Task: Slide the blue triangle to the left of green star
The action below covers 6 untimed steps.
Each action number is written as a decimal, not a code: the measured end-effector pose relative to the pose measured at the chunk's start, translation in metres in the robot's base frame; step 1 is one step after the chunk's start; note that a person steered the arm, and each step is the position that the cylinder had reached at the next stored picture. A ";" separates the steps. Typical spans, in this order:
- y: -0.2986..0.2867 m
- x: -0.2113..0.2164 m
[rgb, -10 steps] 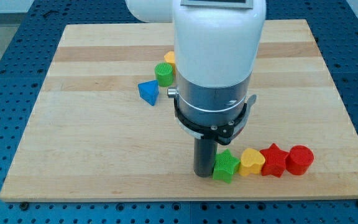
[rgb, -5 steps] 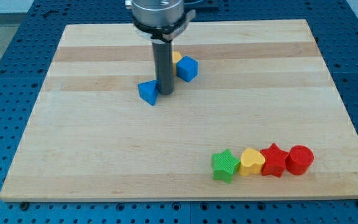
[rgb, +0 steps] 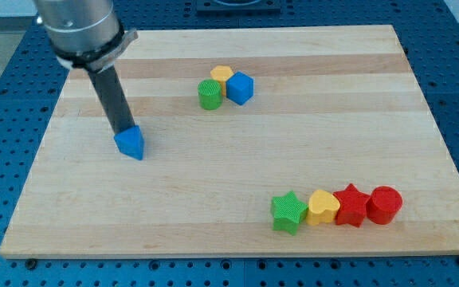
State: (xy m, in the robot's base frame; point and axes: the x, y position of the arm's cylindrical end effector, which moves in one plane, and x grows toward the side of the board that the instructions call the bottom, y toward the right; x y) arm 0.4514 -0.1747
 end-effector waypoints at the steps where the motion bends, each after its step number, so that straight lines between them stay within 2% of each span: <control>1: 0.003 0.034; 3: 0.024 0.085; 6: 0.051 0.056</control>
State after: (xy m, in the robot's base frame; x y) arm 0.5073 -0.1242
